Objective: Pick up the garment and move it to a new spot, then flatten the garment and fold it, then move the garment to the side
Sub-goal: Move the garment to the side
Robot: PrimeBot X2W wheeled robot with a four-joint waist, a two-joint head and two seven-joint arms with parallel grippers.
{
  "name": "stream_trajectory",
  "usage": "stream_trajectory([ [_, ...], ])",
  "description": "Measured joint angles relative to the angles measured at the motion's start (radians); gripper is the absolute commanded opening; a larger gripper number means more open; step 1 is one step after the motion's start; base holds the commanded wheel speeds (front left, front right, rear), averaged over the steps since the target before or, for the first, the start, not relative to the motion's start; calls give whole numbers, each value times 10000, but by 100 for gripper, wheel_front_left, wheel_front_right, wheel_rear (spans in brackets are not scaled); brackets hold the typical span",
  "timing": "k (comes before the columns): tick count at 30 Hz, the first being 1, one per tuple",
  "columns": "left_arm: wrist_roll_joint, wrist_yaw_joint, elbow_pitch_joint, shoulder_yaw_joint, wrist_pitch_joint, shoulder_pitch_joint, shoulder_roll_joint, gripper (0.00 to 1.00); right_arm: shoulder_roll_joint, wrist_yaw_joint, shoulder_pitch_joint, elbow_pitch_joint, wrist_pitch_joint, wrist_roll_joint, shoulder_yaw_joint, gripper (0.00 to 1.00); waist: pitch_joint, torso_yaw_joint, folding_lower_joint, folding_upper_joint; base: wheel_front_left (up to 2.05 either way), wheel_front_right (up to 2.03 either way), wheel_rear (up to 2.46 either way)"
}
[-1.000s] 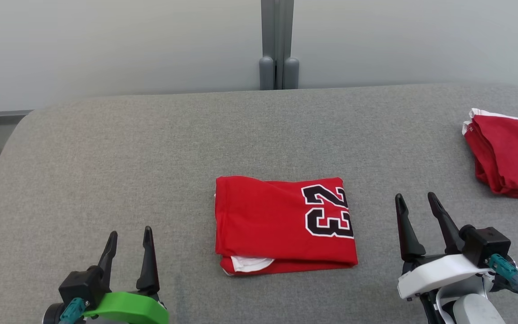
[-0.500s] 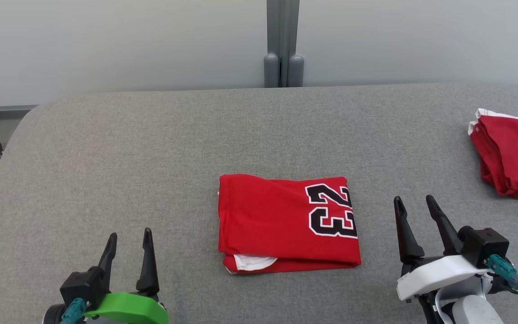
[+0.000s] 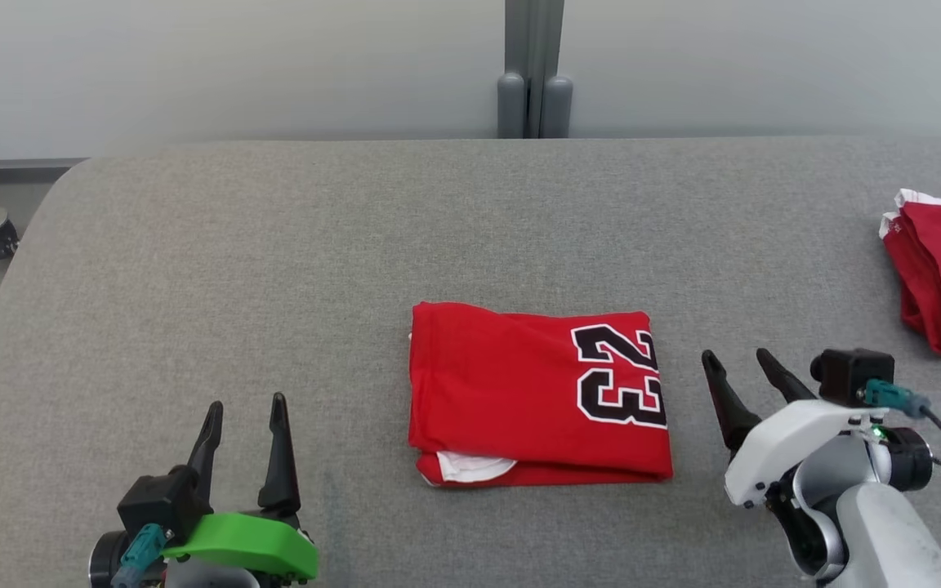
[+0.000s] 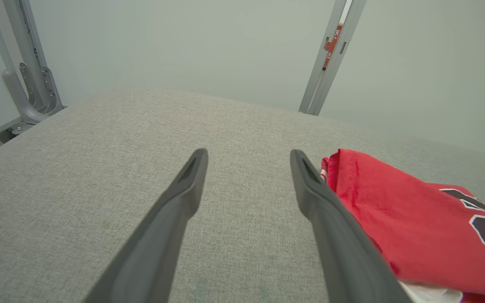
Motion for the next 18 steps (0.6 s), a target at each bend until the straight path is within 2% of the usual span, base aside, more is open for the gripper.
stream_trajectory([
  [5,13,-61,-65,44,0,-127,-123,100,-485,0,-511,207,1973,790,171,100,208,333,0,0,0,0,0],
  [9,29,-84,-92,104,0,-180,-209,100,-558,0,-924,493,3083,1755,265,100,433,625,0,0,0,0,0],
  [14,29,-142,-94,136,0,-273,-288,100,-894,0,-1272,1085,3559,1906,389,100,661,1037,0,0,0,0,0],
  [18,31,-157,-86,184,0,-318,-309,100,-871,0,-1470,1615,3751,2059,571,100,802,1374,0,0,0,0,0],
])
